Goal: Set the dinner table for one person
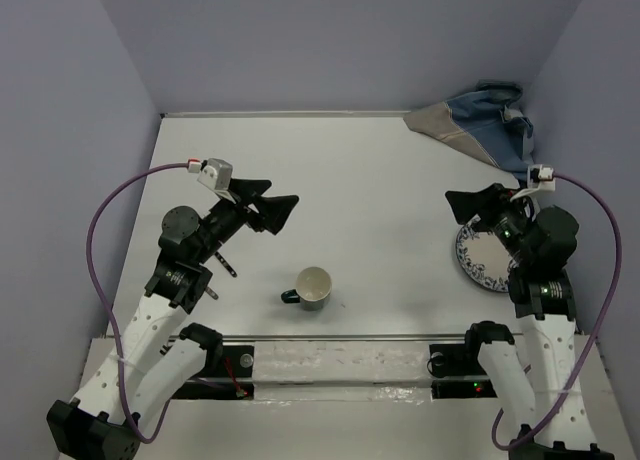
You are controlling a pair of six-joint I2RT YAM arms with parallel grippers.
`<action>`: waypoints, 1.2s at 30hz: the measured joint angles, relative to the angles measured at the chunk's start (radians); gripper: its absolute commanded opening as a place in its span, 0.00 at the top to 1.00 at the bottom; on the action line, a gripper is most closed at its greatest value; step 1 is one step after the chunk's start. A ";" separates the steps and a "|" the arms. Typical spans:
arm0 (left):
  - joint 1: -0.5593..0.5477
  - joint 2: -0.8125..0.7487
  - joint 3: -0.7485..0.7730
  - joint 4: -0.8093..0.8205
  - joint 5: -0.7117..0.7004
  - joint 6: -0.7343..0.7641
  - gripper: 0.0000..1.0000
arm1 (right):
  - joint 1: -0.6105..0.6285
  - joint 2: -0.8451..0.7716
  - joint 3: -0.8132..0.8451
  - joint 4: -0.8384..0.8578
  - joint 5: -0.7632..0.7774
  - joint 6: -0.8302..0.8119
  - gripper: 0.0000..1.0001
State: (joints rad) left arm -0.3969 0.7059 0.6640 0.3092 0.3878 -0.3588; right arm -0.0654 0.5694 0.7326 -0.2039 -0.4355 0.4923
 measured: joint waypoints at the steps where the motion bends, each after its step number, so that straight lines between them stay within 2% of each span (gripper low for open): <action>1: 0.000 0.000 0.000 -0.002 0.002 0.003 0.01 | 0.000 0.008 0.005 0.000 0.002 -0.001 0.33; 6: 0.000 -0.006 0.000 -0.006 0.004 0.010 0.01 | 0.000 0.120 0.046 0.006 0.010 -0.008 0.33; 10: 0.000 -0.020 0.000 0.003 0.009 0.010 0.01 | 0.005 0.277 0.083 0.031 0.019 -0.016 0.34; 16: 0.000 -0.021 0.000 -0.003 -0.010 0.010 0.01 | 0.075 0.486 0.137 0.055 0.117 -0.049 0.34; 31: 0.000 -0.021 0.000 -0.015 -0.045 0.009 0.01 | 0.113 0.497 0.168 0.061 0.238 -0.106 0.34; 36: 0.000 -0.023 0.000 -0.017 -0.051 0.009 0.01 | 0.130 0.562 0.227 0.046 0.281 -0.143 0.31</action>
State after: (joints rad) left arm -0.3973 0.6830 0.6640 0.2920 0.3370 -0.3496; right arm 0.0650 1.1316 0.9596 -0.1577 -0.1547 0.3489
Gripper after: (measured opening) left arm 0.989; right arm 0.673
